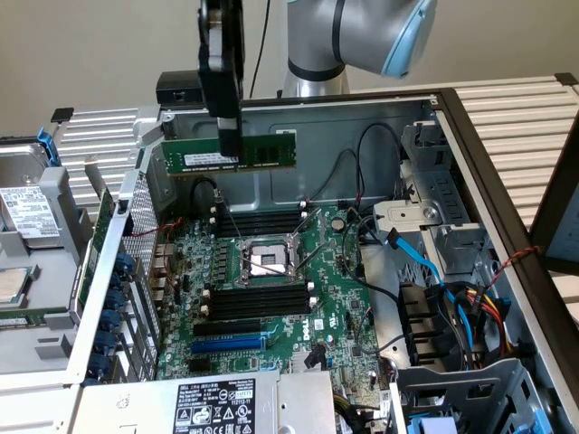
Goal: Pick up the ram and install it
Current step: 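Pick up the ram and move it above insertion slot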
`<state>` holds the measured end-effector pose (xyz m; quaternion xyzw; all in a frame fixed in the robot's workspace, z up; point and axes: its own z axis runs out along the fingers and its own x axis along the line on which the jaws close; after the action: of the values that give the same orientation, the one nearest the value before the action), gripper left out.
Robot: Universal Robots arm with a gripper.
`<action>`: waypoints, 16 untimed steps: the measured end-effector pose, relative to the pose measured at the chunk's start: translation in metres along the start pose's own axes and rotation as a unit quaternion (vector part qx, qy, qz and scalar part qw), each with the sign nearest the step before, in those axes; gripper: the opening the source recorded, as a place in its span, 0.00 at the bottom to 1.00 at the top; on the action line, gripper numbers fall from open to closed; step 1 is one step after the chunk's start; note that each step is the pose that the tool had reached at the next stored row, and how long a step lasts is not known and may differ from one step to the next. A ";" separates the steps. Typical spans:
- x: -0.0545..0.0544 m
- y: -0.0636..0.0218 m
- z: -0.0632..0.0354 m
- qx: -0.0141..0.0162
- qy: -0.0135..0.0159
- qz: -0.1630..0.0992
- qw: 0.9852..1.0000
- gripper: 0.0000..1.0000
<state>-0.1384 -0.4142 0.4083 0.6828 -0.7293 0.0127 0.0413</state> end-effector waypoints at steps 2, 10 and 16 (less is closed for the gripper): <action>-0.002 -0.0089 0.0004 0.000 0.000 0.000 1.000 0.14; -0.026 -0.0276 0.0079 0.000 0.000 0.000 1.000 0.14; -0.034 -0.0258 0.0083 0.000 0.001 0.000 1.000 0.14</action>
<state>-0.1108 -0.3828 0.3964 0.6828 -0.7293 0.0135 0.0420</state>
